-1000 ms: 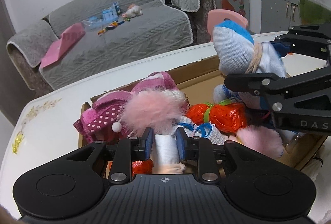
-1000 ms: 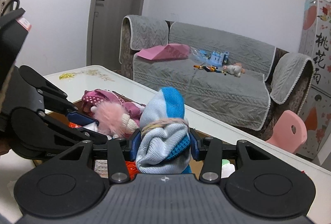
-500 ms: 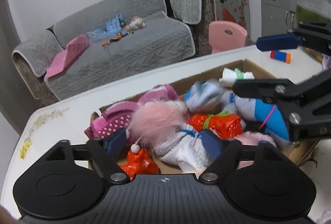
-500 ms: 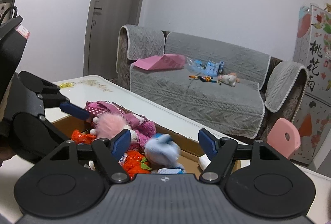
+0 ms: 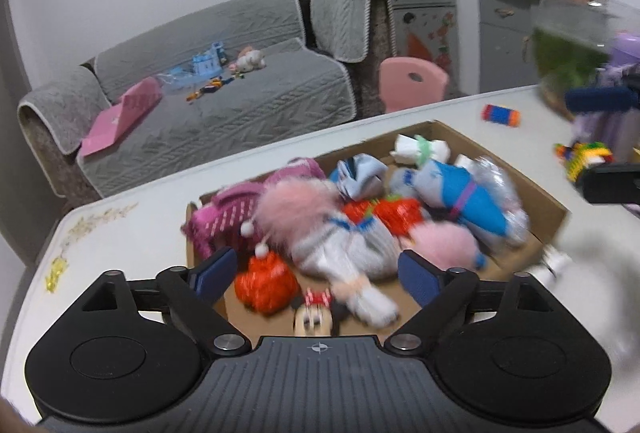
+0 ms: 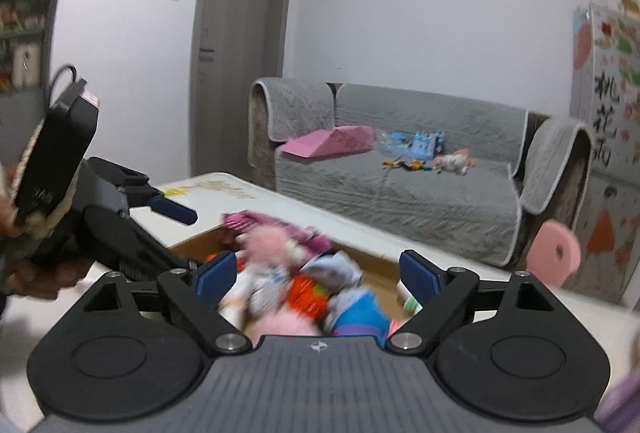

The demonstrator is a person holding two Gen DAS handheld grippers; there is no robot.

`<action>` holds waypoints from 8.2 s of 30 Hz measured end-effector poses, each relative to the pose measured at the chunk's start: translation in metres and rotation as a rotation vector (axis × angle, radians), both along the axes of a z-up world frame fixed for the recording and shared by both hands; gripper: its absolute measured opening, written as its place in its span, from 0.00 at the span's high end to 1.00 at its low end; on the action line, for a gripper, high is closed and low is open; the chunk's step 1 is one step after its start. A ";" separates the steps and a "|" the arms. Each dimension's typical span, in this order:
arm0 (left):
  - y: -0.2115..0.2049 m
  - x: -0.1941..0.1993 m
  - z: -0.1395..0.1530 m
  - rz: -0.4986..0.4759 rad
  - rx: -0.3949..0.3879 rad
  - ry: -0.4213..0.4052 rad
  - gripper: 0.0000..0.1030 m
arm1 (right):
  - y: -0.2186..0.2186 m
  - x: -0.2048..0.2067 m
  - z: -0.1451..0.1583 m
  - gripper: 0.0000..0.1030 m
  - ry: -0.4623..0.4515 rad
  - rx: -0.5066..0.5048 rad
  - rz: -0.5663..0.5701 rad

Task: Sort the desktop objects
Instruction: 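Lower both sock bundles into the box and open both grippers, then close left gripper on white black-banded sock bundle while right grasps clear plastic bag, then carry the white sock bundle and plastic bag over the box, then lower both items into the box and open both grippers, then withdraw both open grippers toward the white bundles on the table, then close left gripper on red-banded white bundle while right grasps black-tied white cloth bundle, then carry both white bundles over the cardboard box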

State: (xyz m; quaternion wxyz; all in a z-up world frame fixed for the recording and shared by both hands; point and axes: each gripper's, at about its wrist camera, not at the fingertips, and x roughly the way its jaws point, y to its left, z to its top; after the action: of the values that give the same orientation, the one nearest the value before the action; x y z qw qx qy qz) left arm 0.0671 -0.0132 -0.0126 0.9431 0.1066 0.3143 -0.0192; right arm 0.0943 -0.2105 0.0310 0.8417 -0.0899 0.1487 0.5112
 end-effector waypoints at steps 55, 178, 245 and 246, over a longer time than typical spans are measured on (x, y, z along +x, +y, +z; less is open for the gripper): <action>0.013 -0.063 0.008 -0.169 -0.074 -0.032 0.69 | -0.043 -0.006 -0.043 0.70 0.182 0.024 0.030; 0.096 -0.074 -0.081 0.568 -0.190 0.072 0.00 | 0.033 0.000 -0.107 0.01 0.301 -0.180 -0.421; 0.020 0.087 0.022 0.299 -0.178 -0.040 0.49 | 0.074 0.096 0.005 0.44 0.068 0.039 -0.260; 0.019 0.090 0.016 0.292 -0.182 -0.025 0.49 | 0.077 0.099 0.001 0.44 0.075 0.028 -0.257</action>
State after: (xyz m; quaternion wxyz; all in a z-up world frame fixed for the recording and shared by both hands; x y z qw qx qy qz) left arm 0.1569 0.0056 0.0032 0.9455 -0.0258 0.3115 0.0911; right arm 0.1929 -0.1336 0.0317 0.8954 -0.0395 0.1832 0.4039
